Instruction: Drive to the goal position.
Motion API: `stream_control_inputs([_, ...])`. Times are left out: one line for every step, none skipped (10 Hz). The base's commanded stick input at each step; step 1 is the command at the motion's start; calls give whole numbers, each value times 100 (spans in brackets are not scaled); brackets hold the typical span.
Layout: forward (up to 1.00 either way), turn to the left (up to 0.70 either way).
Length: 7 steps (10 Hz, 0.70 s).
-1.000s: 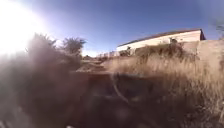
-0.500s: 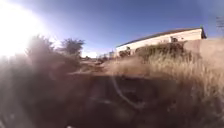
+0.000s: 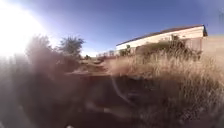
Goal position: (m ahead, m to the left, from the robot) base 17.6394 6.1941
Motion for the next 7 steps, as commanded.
stream_control_inputs([50,0])
stream_control_inputs([50,0])
stream_control_inputs([50,0])
stream_control_inputs([50,0])
stream_control_inputs([50,0])
stream_control_inputs([50,0])
stream_control_inputs([50,0])
